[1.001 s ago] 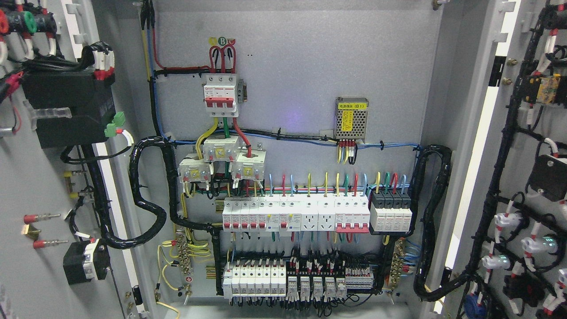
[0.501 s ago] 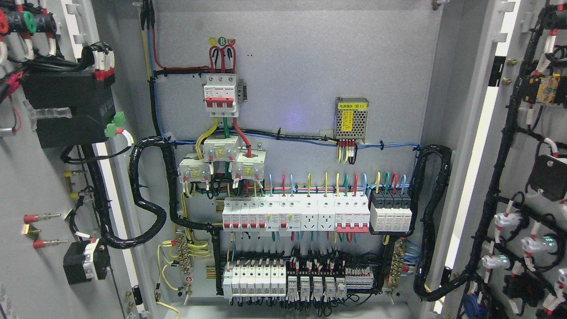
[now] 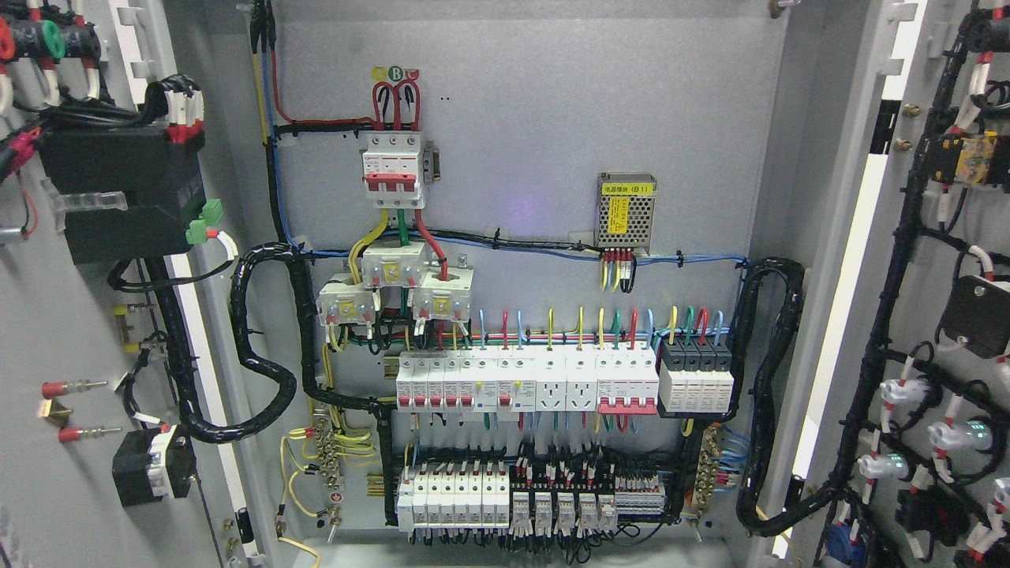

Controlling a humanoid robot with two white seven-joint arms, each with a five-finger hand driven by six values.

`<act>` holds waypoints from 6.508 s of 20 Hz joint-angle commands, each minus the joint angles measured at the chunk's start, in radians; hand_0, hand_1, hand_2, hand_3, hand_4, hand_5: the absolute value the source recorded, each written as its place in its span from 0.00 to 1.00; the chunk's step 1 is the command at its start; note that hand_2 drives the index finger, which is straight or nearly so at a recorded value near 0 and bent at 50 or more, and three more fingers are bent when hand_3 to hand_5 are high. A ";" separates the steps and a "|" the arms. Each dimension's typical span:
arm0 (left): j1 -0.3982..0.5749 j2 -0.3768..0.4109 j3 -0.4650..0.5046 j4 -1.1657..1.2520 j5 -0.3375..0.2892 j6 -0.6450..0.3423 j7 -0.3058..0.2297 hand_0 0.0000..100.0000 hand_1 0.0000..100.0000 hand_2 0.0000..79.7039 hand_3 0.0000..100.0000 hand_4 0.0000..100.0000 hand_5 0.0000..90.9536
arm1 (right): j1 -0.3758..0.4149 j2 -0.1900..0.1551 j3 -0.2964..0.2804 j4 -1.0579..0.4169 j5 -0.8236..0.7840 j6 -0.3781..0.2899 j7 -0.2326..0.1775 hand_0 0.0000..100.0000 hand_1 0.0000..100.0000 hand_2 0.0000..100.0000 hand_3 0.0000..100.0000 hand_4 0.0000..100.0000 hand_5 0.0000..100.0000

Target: Open door with both hands

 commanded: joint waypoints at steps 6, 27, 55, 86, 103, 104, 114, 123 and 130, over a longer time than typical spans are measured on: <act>0.074 0.068 0.234 -0.016 0.170 -0.686 0.000 0.12 0.39 0.00 0.00 0.00 0.00 | 0.007 -0.055 -0.138 0.038 -0.025 0.001 0.001 0.12 0.39 0.00 0.00 0.00 0.00; 0.008 0.326 0.517 0.258 0.463 -0.588 0.000 0.12 0.39 0.00 0.00 0.00 0.00 | 0.161 -0.048 -0.337 0.067 -0.189 -0.002 0.001 0.12 0.39 0.00 0.00 0.00 0.00; -0.251 0.501 0.523 0.734 0.515 -0.539 0.000 0.12 0.39 0.00 0.00 0.00 0.00 | 0.250 -0.049 -0.392 0.093 -0.352 0.001 0.001 0.12 0.39 0.00 0.00 0.00 0.00; 0.046 0.383 0.316 0.108 0.497 -0.359 0.041 0.12 0.39 0.00 0.00 0.00 0.00 | 0.366 -0.072 -0.319 0.019 -0.401 -0.033 0.059 0.12 0.39 0.00 0.00 0.00 0.00; 0.080 0.015 -0.018 0.107 0.043 -0.238 0.040 0.12 0.39 0.00 0.00 0.00 0.00 | 0.383 -0.106 0.123 0.073 -0.236 -0.044 0.059 0.12 0.39 0.00 0.00 0.00 0.00; 0.098 -0.011 -0.029 0.107 0.002 -0.203 0.041 0.12 0.39 0.00 0.00 0.00 0.00 | 0.389 -0.101 0.172 0.111 -0.211 -0.045 0.058 0.12 0.39 0.00 0.00 0.00 0.00; 0.258 0.012 -0.052 0.203 -0.060 0.309 0.057 0.12 0.39 0.00 0.00 0.00 0.00 | 0.429 -0.031 0.408 0.554 -0.091 -0.050 0.059 0.12 0.39 0.00 0.00 0.00 0.00; 0.468 0.045 -0.002 0.363 -0.072 0.785 0.046 0.12 0.39 0.00 0.00 0.00 0.00 | 0.431 0.097 0.450 0.993 -0.073 -0.082 0.059 0.12 0.39 0.00 0.00 0.00 0.00; 0.444 0.099 -0.017 0.686 -0.075 0.928 0.040 0.12 0.39 0.00 0.00 0.00 0.00 | 0.373 0.202 0.467 1.349 0.014 -0.071 0.058 0.12 0.39 0.00 0.00 0.00 0.00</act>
